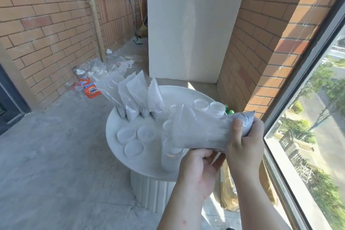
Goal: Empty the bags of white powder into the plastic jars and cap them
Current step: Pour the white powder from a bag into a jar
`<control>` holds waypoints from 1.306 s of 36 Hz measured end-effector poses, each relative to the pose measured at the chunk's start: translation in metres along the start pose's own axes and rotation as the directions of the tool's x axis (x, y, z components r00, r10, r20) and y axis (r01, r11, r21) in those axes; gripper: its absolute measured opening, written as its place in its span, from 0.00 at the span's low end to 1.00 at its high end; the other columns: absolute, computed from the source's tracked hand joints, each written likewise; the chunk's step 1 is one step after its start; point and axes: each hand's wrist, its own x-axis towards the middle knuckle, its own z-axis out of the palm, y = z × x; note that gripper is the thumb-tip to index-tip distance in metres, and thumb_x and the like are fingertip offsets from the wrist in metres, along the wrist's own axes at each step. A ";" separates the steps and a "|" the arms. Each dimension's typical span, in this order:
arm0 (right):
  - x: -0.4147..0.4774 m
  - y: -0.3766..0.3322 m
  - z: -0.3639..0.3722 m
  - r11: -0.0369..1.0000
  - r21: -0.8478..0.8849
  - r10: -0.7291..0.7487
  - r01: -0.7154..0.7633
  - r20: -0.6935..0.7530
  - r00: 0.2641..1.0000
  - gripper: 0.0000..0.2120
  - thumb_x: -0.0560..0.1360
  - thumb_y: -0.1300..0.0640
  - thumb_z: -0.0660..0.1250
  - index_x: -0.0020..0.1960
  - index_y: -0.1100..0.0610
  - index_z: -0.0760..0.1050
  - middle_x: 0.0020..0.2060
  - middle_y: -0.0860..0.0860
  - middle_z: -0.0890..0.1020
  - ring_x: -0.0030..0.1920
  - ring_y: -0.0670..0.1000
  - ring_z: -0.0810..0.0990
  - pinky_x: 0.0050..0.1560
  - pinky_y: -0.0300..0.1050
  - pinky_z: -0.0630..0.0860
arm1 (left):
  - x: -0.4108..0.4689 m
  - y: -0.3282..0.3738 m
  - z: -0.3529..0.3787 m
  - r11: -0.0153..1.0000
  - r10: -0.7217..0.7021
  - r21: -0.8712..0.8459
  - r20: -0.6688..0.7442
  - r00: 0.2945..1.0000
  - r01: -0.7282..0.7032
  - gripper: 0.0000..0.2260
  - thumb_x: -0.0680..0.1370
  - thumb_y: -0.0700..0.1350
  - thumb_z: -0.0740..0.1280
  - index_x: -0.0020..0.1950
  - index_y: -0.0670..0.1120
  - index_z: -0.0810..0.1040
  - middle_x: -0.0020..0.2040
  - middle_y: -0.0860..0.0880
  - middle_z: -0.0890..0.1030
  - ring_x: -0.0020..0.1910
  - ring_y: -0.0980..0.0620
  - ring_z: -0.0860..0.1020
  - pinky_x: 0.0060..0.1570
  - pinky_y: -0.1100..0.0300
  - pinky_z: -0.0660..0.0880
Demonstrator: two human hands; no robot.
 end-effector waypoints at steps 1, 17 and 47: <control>-0.001 0.000 0.000 1.000 0.001 -0.004 0.004 0.003 1.000 0.15 0.77 0.37 0.57 0.56 0.45 0.68 0.43 0.41 0.79 0.43 0.37 0.77 0.39 0.38 0.69 | -0.001 0.000 0.000 1.000 0.001 -0.001 0.002 1.000 -0.001 0.20 0.72 0.26 0.58 0.61 0.33 0.80 0.55 0.36 0.82 0.50 0.43 0.81 0.61 0.46 0.75; -0.004 -0.005 0.002 0.998 0.014 -0.053 0.053 0.014 0.998 0.22 0.73 0.32 0.57 0.58 0.46 0.69 0.44 0.41 0.79 0.44 0.45 0.78 0.41 0.43 0.69 | -0.003 0.003 0.004 1.000 0.004 -0.012 0.015 1.000 -0.004 0.21 0.74 0.26 0.55 0.59 0.37 0.82 0.53 0.39 0.83 0.49 0.45 0.81 0.58 0.46 0.76; -0.005 -0.003 0.007 0.996 -0.024 -0.084 0.085 0.045 0.995 0.14 0.76 0.34 0.57 0.55 0.41 0.66 0.46 0.42 0.79 0.45 0.45 0.78 0.43 0.44 0.69 | 0.000 0.004 0.004 0.998 -0.019 -0.057 0.037 0.999 0.021 0.21 0.74 0.25 0.53 0.53 0.38 0.82 0.49 0.42 0.84 0.45 0.47 0.82 0.46 0.52 0.80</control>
